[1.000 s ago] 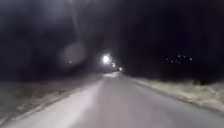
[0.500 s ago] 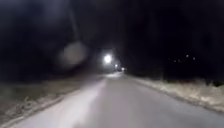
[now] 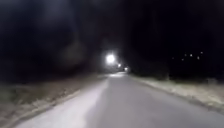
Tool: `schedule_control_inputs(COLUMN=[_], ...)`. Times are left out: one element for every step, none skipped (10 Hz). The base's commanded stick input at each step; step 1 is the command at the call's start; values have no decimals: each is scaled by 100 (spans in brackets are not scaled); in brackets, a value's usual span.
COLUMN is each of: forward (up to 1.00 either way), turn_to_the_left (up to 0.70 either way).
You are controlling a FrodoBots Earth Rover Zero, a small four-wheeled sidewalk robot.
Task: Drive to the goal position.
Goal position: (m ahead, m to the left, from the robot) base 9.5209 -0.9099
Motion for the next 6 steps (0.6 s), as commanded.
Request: schedule_control_inputs(forward=[100,100,100,100,100,100], turn_to_the_left=[6,6,5,5,4,0])
